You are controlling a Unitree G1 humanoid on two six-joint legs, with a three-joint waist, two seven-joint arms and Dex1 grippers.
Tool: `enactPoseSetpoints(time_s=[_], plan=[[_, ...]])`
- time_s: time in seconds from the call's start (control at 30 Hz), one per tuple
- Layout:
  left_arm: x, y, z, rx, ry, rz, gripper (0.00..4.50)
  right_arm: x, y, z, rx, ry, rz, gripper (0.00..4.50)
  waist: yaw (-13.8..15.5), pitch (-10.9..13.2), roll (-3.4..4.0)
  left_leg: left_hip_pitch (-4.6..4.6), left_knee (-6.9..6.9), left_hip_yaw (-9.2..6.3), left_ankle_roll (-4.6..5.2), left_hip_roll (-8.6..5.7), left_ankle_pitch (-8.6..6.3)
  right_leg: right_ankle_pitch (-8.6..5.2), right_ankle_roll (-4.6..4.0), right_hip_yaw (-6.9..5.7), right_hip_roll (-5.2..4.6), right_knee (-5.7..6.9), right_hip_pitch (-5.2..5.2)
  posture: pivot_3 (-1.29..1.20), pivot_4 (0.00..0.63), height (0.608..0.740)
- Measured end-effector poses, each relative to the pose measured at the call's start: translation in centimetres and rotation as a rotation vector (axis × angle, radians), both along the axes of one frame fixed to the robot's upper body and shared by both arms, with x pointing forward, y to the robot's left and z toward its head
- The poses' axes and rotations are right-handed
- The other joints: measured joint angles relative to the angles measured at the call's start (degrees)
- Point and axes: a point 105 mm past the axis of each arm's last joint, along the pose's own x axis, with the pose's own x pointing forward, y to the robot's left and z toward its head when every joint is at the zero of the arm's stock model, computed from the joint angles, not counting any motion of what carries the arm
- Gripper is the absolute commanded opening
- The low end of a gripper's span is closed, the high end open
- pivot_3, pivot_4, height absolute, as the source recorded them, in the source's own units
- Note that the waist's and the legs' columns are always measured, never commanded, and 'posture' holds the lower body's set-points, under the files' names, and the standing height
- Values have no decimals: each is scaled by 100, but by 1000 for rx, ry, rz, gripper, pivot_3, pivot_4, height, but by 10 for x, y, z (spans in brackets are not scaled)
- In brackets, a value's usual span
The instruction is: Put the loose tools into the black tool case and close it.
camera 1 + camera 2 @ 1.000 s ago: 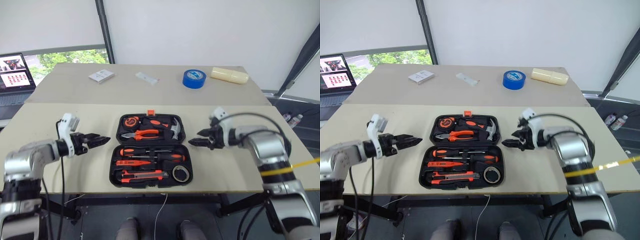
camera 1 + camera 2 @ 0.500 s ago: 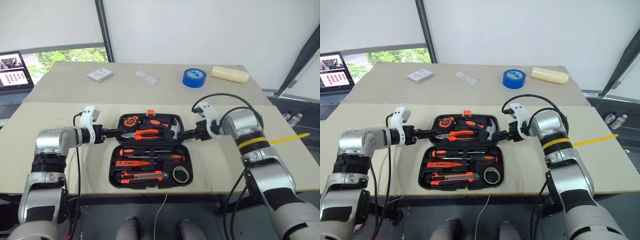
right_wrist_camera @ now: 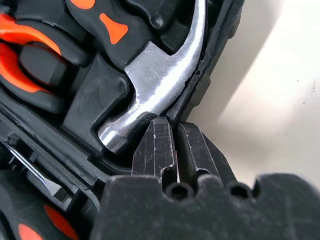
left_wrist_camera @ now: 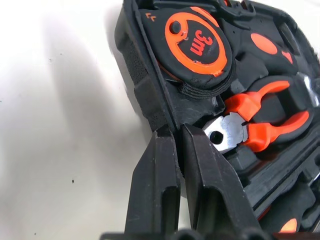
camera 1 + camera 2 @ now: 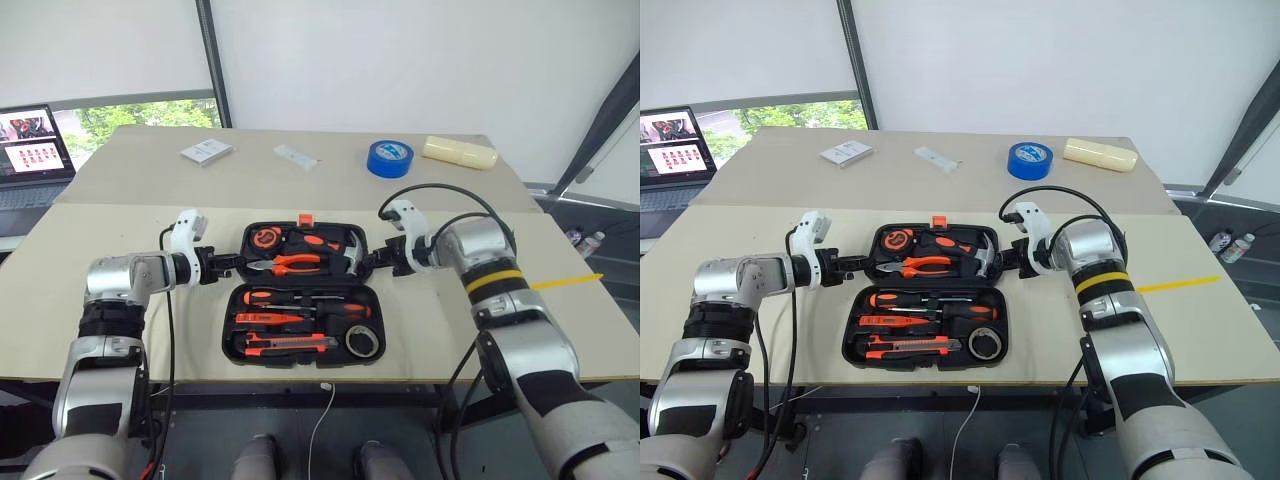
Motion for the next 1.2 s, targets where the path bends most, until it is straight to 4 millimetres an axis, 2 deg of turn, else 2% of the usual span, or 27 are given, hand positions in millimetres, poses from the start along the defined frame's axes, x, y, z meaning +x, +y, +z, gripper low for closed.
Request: enactPoseSetpoints(time_s=[0.03, 0.17, 0.27, 0.43, 0.53, 0.63, 0.67, 0.73, 0.77, 0.83, 0.97, 1.07, 1.1, 1.2], plan=[[0, 1, 0, -12, -19, 3, 0, 0, 0, 1, 3, -36, 10, 48, -5, 0, 0, -2, -4, 0, 3, 0, 2, 0, 0, 1, 0, -3, -2, 0, 150, 740], [-11, -1, 7, -16, -323, -30, 0, -9, -9, 14, -68, -395, 118, 48, 2, 4, 2, -37, -10, 1, 7, -2, 4, -2, 3, 2, -1, -14, -26, 0, 150, 740], [-21, 0, 13, 20, -448, -52, 0, -17, -10, 20, -92, -537, 152, 48, 12, 4, 2, -62, -13, 1, 6, -2, 2, -3, 5, 1, 0, -18, -50, 0, 150, 740], [-60, 1, 9, 180, -700, -130, 0, -55, -22, 11, -218, -900, 299, 48, 18, 3, 3, -50, -20, 7, 10, -3, -12, -8, 12, 1, -3, -48, -28, 0, 150, 740], [-84, 2, -3, 247, -757, -187, 0, -79, -28, -3, -333, -1070, 409, 48, 8, 2, 5, -3, -23, 20, 10, -3, -18, -12, 12, 4, -11, -62, 13, 0, 150, 740], [-100, 5, -14, 319, -773, -229, 954, -94, -31, -15, -411, -1196, 501, 0, -5, -1, 8, 23, -19, 23, 7, 0, -18, -32, 14, 5, -12, -57, 25, 0, 150, 740], [-103, 13, -23, 354, -736, -219, 1326, -98, -35, -20, -429, -1207, 514, 772, -8, -3, 12, 32, -19, 24, -9, 0, -28, -54, -1, 6, -13, -56, 29, 0, 150, 740], [-111, 28, -42, 383, -653, -175, 1993, -102, -46, -34, -459, -1162, 514, 1255, 4, -3, 11, 43, -16, 24, -15, 0, -32, -57, -3, 7, -17, -52, 42, 0, 150, 740], [-114, 36, -50, 387, -617, -141, 2412, -104, -54, -45, -479, -1116, 505, 1668, 20, -1, 8, 44, -13, 24, -17, 1, -32, -58, -2, 5, -19, -52, 43, 0, 150, 740], [-116, 49, -56, 402, -575, -94, 3062, -109, -59, -56, -488, -1079, 501, 2342, 33, 0, 6, 42, -9, 28, -25, 1, -37, -58, -1, 6, -22, -47, 24, 0, 150, 740], [-111, 66, -47, 440, -552, -51, 3062, -117, -66, -44, -449, -1073, 455, 2342, 18, -1, 8, 44, -9, 29, -24, 4, -36, -55, -4, 9, -19, -35, 38, 0, 150, 740], [-99, 63, -39, 397, -543, -43, 2349, -135, -81, -39, -319, -898, 390, 1500, 79, -1, 6, 48, -9, 27, -15, 4, -31, -49, -17, 9, -19, -35, 57, 0, 150, 740], [-93, 60, -34, 379, -545, -43, 2138, -145, -82, -40, -265, -820, 397, 1350, 121, -1, 6, 48, -9, 25, -15, 4, -31, -48, -22, 6, -19, -36, 61, 0, 150, 740], [-73, 45, -15, 340, -577, -82, 1087, -175, -75, -44, -131, -603, 446, 351, 154, -3, 3, 54, -8, 24, -16, 4, -32, -64, -12, 4, -18, -39, 67, 0, 150, 740]])
